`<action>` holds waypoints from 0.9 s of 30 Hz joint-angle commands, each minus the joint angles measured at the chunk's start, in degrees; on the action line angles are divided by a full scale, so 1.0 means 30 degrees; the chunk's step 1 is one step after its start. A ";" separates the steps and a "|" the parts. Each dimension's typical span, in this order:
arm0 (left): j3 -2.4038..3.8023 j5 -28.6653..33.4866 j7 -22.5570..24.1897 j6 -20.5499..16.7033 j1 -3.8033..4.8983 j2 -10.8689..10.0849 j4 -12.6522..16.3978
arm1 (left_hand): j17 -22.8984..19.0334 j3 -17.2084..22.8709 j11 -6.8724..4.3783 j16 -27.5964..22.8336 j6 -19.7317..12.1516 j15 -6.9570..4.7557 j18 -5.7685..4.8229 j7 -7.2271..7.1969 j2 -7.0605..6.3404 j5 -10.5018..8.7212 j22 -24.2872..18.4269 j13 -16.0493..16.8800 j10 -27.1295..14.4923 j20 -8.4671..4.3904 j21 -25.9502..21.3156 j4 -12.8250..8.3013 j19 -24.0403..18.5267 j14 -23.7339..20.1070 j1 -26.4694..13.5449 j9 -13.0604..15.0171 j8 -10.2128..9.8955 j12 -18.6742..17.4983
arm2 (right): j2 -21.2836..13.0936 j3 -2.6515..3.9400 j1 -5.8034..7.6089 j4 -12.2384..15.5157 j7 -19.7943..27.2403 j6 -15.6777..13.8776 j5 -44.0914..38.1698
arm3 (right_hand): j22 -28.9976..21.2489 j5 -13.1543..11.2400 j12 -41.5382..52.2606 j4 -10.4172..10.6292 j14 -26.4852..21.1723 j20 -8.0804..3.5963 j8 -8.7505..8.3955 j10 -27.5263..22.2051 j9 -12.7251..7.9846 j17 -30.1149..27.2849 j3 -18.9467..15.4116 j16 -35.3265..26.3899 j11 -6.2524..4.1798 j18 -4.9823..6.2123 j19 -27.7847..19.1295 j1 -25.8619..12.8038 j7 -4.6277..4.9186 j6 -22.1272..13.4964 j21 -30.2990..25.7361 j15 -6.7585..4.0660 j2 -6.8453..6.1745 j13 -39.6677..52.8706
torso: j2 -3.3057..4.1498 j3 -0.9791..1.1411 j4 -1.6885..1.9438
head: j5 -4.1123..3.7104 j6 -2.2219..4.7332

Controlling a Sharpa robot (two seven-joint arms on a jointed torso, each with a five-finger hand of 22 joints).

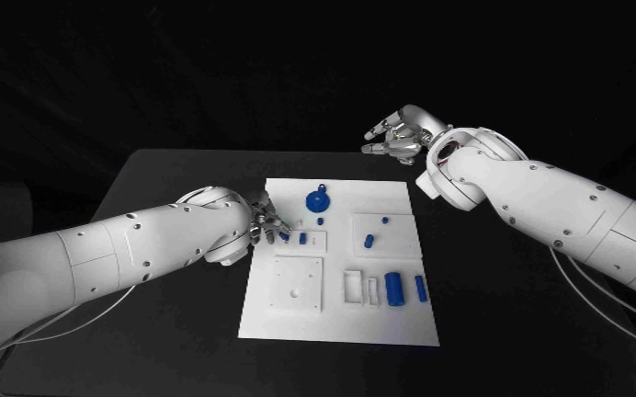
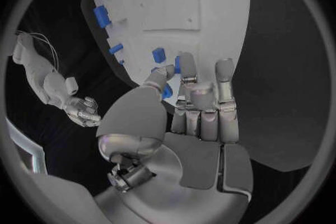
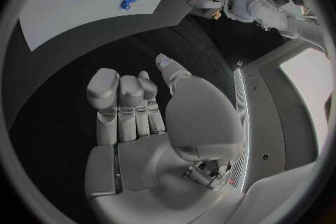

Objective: Assemble the parts on the task board

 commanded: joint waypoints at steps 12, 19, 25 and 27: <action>-0.0019 -0.0866 0.0158 0.0498 -0.0009 0.0056 -0.0004 | 0.0065 0.1815 -0.0127 -0.0080 0.0949 -0.0050 0.0199 -0.0867 0.0155 0.0100 0.0351 -0.0024 0.0790 -0.0008 0.0118 -0.1705 0.0058 0.0164 0.0008 0.7388 0.0045 0.0117 | -0.0035 0.0008 -0.0013 0.0033 0.0135 0.0111 -0.0015 | 0.2177 0.0093 0.0005 0.0019 0.0057 0.0093 -0.0084 -0.0011 -0.0016 0.0017 -0.0067 -0.0101 0.0012 0.0261 0.0590 -0.0065 0.0010 -0.0077 -0.0072 0.0065 0.0081 -0.0004 | 0.0005 -0.0007 -0.0008 | 0.0008 0.0023; -0.0021 -0.0903 0.0129 0.0785 -0.0009 0.0060 0.0005 | 0.0065 0.1815 -0.0127 -0.0080 0.0949 -0.0050 0.0199 -0.0867 0.0155 0.0100 0.0351 -0.0024 0.0790 -0.0008 0.0118 -0.1705 0.0058 0.0164 0.0008 0.7388 0.0045 0.0117 | -0.0040 0.0008 -0.0016 0.0025 0.0141 0.0123 -0.0015 | 0.2177 0.0093 0.0005 0.0019 0.0057 0.0093 -0.0084 -0.0011 -0.0016 0.0017 -0.0067 -0.0101 0.0012 0.0261 0.0590 -0.0065 0.0010 -0.0077 -0.0072 0.0065 0.0081 -0.0004 | 0.0007 -0.0004 0.0000 | 0.0011 -0.0004; -0.0023 -0.0951 0.0136 0.0887 -0.0009 0.0065 0.0027 | 0.0065 0.1815 -0.0127 -0.0080 0.0949 -0.0050 0.0199 -0.0867 0.0155 0.0100 0.0351 -0.0024 0.0790 -0.0008 0.0118 -0.1705 0.0058 0.0164 0.0008 0.7388 0.0045 0.0117 | -0.0044 0.0008 -0.0020 0.0023 0.0145 0.0126 -0.0014 | 0.2177 0.0093 0.0005 0.0019 0.0057 0.0093 -0.0084 -0.0011 -0.0016 0.0017 -0.0067 -0.0101 0.0012 0.0261 0.0590 -0.0065 0.0010 -0.0077 -0.0072 0.0065 0.0081 -0.0004 | 0.0013 -0.0003 0.0007 | -0.0001 -0.0032; -0.0023 -0.0959 0.0140 0.0907 -0.0010 0.0074 0.0042 | 0.0065 0.1815 -0.0127 -0.0080 0.0949 -0.0050 0.0199 -0.0867 0.0155 0.0100 0.0351 -0.0024 0.0790 -0.0008 0.0118 -0.1705 0.0058 0.0164 0.0008 0.7388 0.0045 0.0117 | -0.0042 0.0008 -0.0021 0.0022 0.0147 0.0129 -0.0013 | 0.2177 0.0093 0.0005 0.0019 0.0057 0.0093 -0.0084 -0.0011 -0.0016 0.0017 -0.0067 -0.0101 0.0012 0.0261 0.0590 -0.0065 0.0010 -0.0077 -0.0072 0.0065 0.0081 -0.0004 | 0.0014 -0.0002 0.0001 | -0.0003 -0.0029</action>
